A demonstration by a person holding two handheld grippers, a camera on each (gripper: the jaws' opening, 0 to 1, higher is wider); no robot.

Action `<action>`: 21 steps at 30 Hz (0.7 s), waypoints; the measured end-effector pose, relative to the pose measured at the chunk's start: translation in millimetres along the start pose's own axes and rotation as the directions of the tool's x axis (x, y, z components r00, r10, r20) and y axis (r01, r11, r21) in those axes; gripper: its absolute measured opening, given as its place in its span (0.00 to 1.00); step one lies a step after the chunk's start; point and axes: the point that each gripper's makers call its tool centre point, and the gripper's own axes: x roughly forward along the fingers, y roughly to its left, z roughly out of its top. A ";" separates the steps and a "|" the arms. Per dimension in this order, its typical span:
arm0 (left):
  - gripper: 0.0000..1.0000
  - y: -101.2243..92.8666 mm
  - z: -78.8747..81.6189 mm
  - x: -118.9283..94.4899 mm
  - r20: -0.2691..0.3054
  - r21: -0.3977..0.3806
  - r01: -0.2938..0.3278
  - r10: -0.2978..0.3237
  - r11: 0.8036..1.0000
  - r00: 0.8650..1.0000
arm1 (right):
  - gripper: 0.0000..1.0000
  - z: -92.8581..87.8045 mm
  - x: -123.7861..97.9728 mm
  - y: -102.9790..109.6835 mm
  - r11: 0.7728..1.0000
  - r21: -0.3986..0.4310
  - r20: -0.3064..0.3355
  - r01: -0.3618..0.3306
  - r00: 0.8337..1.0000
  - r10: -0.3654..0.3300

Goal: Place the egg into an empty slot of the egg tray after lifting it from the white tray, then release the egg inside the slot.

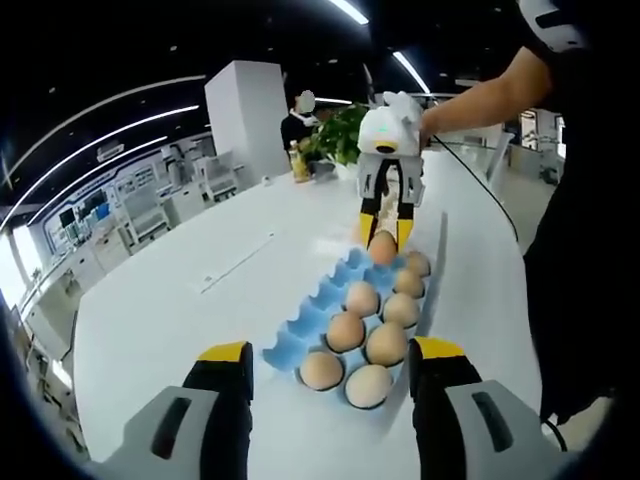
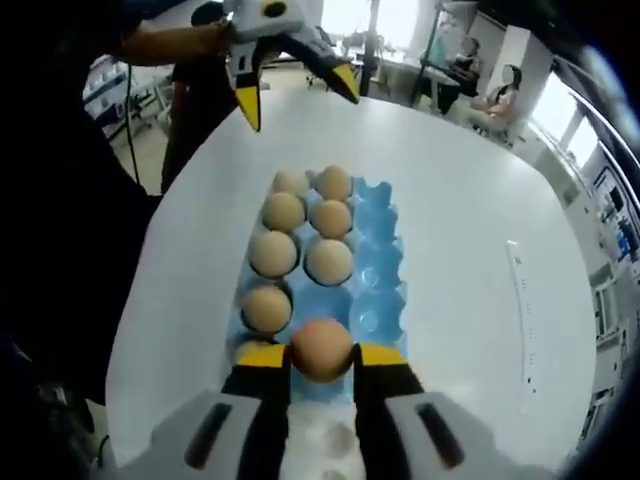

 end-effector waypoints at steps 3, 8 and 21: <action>0.64 0.2 -0.3 0.3 0.000 -0.002 0.001 -0.001 1.000 1.000 | 0.24 2.3 3.0 0.2 1.000 -0.001 -0.001 -0.007 1.000 0.007; 0.64 0.0 0.8 0.7 0.003 -0.002 0.002 -0.002 1.000 1.000 | 0.24 5.2 7.9 -0.5 1.000 -0.006 -0.002 -0.013 1.000 0.013; 0.64 0.2 -1.2 -0.5 -0.001 -0.004 0.001 -0.001 1.000 1.000 | 0.24 7.3 19.0 -0.1 0.999 -0.023 -0.018 -0.030 0.999 0.030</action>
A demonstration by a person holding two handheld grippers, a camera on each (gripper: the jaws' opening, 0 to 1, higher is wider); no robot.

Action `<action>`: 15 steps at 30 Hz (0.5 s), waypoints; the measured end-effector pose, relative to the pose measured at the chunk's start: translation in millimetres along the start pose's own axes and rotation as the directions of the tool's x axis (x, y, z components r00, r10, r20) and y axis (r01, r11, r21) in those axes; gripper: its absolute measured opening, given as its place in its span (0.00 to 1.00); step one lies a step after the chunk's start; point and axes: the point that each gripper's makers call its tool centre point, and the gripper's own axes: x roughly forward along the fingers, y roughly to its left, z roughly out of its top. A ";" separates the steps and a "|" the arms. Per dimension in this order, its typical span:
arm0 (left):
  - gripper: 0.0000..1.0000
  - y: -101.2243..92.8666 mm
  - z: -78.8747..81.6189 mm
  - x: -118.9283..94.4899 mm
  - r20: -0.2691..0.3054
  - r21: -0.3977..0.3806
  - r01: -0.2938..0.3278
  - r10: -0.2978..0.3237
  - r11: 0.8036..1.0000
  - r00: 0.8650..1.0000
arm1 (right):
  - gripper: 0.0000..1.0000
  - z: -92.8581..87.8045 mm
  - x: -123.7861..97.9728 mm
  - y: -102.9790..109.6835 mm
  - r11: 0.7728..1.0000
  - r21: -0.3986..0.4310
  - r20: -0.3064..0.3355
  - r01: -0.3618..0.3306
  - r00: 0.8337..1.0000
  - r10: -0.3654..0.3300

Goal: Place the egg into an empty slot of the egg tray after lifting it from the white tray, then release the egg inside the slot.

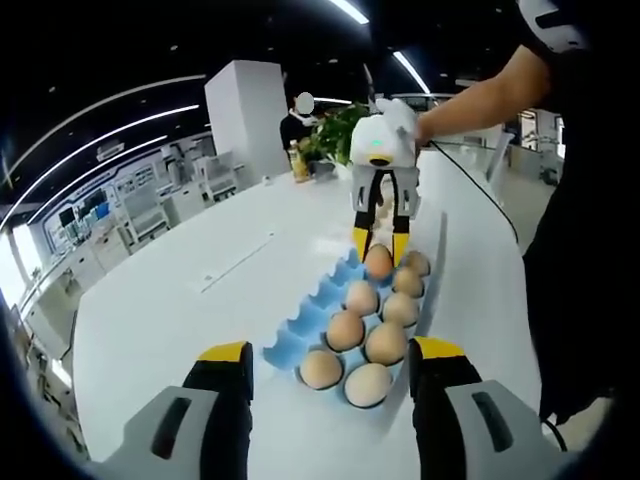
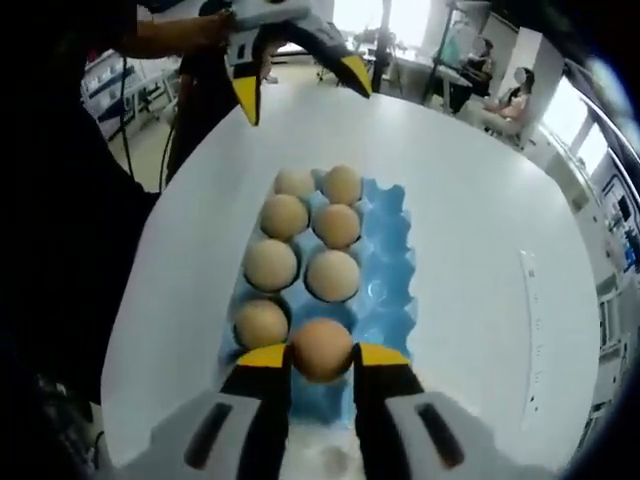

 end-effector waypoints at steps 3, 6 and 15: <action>0.64 0.3 0.4 -0.5 0.003 0.002 -0.001 0.001 1.000 1.000 | 0.24 -0.5 2.5 -1.3 1.000 -0.006 -0.010 -0.003 1.000 0.003; 0.64 0.5 1.1 -0.2 0.006 0.002 0.000 0.000 1.000 1.000 | 0.24 -1.0 6.9 -2.3 1.000 -0.009 -0.021 -0.008 1.000 0.008; 0.64 0.4 1.4 0.1 0.006 0.005 -0.001 0.001 1.000 1.000 | 0.24 -2.3 14.6 -1.9 0.999 -0.028 -0.049 -0.030 0.998 0.029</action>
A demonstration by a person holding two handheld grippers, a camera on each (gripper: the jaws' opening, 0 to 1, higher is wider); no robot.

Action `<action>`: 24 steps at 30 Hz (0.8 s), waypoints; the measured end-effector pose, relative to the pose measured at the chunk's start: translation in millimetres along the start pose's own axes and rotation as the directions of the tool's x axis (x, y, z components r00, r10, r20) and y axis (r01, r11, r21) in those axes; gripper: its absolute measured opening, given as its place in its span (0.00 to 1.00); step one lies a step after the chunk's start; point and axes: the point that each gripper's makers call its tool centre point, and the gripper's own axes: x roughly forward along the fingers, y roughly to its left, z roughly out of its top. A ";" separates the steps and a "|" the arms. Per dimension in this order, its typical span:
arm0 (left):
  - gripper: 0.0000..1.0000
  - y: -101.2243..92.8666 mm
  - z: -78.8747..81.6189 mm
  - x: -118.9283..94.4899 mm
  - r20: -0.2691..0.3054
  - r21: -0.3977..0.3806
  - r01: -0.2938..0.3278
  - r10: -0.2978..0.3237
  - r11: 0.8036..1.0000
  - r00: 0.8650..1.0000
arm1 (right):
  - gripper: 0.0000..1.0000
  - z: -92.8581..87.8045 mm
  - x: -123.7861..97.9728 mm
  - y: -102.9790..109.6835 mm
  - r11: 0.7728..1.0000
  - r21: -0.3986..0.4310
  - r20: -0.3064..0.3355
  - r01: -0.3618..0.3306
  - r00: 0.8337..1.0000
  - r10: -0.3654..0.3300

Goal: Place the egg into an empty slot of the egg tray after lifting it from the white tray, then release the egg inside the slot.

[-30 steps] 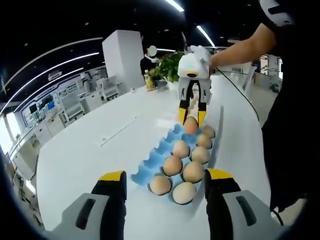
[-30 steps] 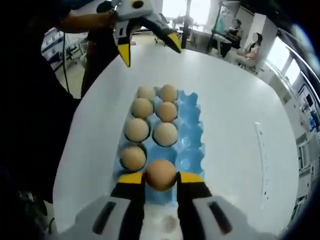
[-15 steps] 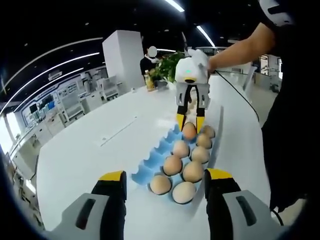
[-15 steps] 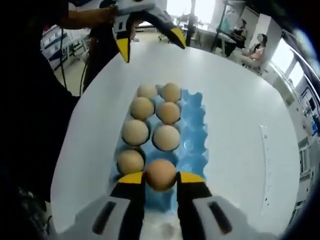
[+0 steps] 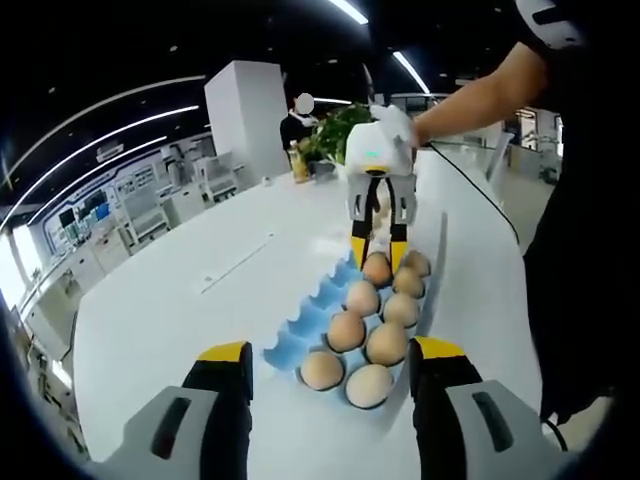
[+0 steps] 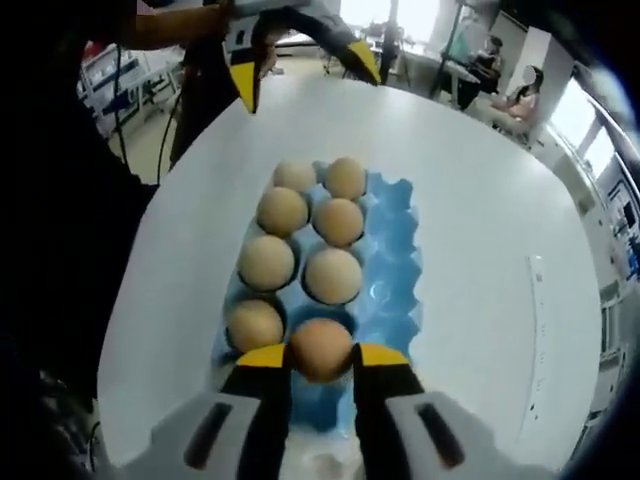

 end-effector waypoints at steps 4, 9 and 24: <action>0.64 -0.2 -1.1 0.2 -0.005 0.002 0.001 -0.001 1.000 1.000 | 0.24 1.2 1.4 -0.7 1.000 -0.011 -0.004 -0.004 1.000 0.004; 0.64 -0.3 -0.4 0.7 -0.003 0.001 0.002 -0.002 1.000 1.000 | 0.24 0.6 4.0 -2.6 1.000 -0.016 -0.018 -0.014 1.000 0.013; 0.64 0.1 -0.3 1.6 -0.003 0.003 0.000 0.000 1.000 1.000 | 0.25 1.5 9.0 -2.3 0.998 0.012 -0.012 -0.056 0.998 0.056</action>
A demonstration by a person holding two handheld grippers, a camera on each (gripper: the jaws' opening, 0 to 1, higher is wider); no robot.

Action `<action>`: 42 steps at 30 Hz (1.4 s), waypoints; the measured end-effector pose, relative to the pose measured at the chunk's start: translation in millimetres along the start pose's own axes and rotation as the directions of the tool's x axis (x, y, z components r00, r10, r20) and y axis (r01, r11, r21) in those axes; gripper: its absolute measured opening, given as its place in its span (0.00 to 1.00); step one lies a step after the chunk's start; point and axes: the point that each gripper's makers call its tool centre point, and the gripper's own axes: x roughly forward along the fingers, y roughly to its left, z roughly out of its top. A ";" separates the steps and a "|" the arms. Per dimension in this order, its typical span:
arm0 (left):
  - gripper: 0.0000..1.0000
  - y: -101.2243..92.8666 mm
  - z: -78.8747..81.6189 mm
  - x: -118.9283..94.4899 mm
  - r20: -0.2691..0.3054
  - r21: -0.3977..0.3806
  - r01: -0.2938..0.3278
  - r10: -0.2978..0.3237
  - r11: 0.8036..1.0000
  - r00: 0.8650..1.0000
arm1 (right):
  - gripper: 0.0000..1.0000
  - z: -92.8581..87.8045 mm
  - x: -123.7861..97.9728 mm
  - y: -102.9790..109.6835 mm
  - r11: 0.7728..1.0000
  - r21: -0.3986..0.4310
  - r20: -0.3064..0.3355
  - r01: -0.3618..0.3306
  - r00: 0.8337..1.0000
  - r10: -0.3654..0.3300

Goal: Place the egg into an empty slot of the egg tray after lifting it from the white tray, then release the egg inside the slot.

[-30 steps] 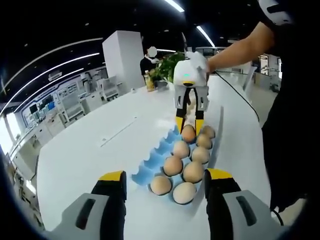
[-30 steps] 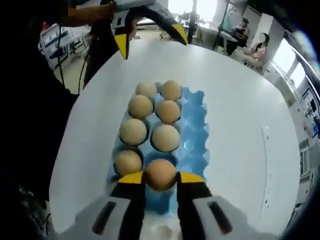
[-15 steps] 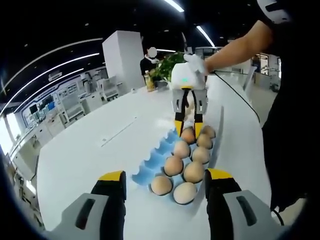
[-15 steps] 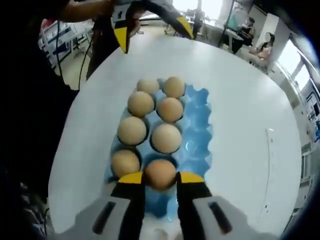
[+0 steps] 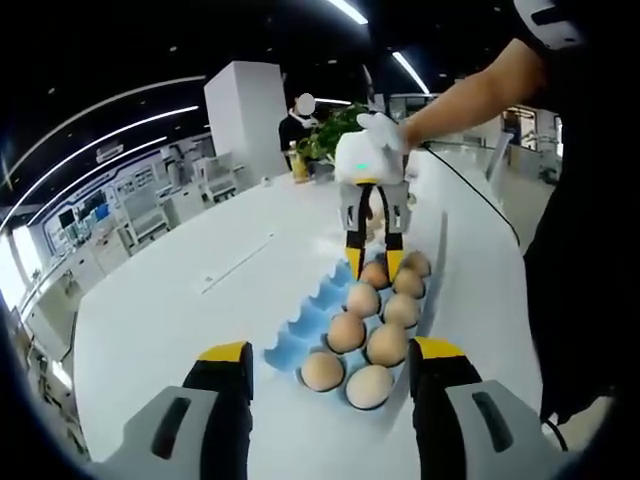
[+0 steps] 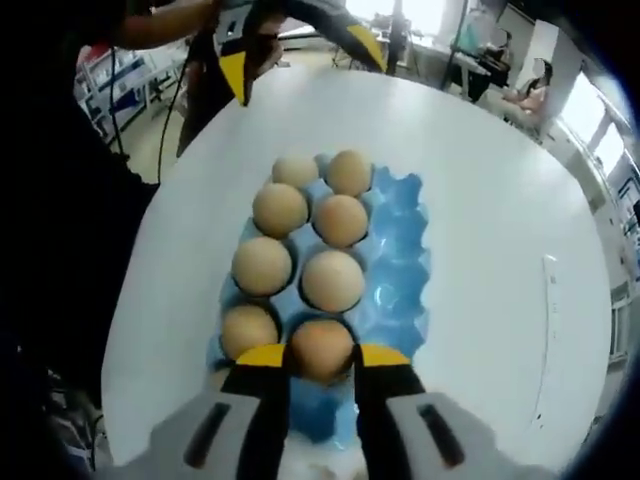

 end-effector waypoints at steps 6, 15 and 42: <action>0.63 0.2 -1.3 -1.1 -0.006 0.003 -0.001 0.001 1.000 1.000 | 0.25 0.5 0.1 0.5 1.000 -0.001 0.004 -0.001 1.000 0.001; 0.63 -0.7 -1.5 -1.8 -0.004 -0.009 0.002 -0.002 1.000 1.000 | 0.27 1.3 -1.3 0.0 1.000 -0.023 0.024 0.003 1.000 -0.003; 0.63 -0.7 4.1 -1.8 0.014 -0.006 -0.001 0.001 1.000 1.000 | 0.29 -29.8 -27.7 1.9 0.995 0.083 0.047 0.060 0.997 -0.064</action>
